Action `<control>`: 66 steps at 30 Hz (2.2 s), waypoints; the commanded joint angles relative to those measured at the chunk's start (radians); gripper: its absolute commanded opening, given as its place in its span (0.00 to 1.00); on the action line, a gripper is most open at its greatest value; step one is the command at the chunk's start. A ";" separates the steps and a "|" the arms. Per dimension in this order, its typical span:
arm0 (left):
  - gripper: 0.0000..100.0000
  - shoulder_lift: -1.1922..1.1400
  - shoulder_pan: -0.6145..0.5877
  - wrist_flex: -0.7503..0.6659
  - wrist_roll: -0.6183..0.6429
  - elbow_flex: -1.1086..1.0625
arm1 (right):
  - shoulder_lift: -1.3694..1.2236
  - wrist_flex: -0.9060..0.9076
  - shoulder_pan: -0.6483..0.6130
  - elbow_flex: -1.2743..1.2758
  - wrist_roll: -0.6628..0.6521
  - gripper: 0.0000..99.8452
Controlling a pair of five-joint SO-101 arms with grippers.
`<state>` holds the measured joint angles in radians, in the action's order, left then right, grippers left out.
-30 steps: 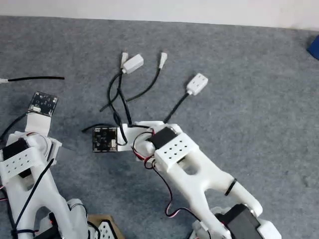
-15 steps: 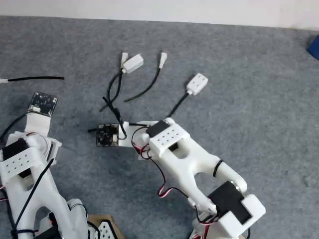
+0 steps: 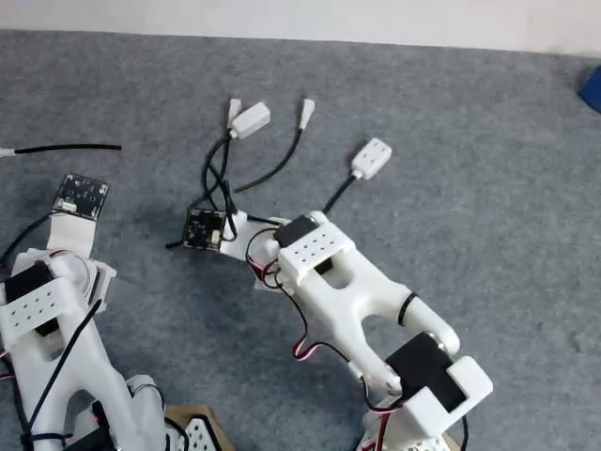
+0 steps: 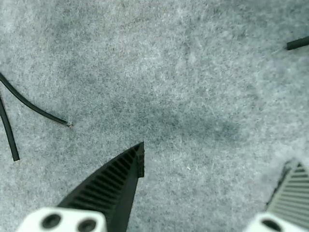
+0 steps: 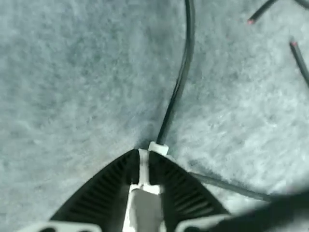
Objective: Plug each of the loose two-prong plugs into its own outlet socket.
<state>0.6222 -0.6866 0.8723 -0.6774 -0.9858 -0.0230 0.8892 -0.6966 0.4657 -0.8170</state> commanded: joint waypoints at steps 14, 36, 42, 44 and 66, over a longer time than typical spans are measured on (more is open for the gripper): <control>0.43 0.012 -0.005 -0.015 -0.009 -0.027 | 0.081 0.202 -0.024 -0.283 0.146 0.18; 0.43 0.005 -0.051 -0.012 -0.003 0.002 | 0.065 0.197 -0.156 -0.102 0.663 0.08; 0.43 0.010 -0.051 -0.011 -0.003 0.002 | 0.004 0.197 -0.176 -0.104 0.683 0.08; 0.43 0.010 -0.051 -0.011 -0.003 0.002 | -0.036 0.196 -0.196 -0.104 0.683 0.08; 0.43 0.012 -0.193 -0.011 -0.008 0.068 | -0.189 0.058 -0.274 -0.140 0.608 0.08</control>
<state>0.6222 -0.8615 0.8723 -0.6790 -0.9551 -0.1749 0.9551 -0.9605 0.3629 -0.1803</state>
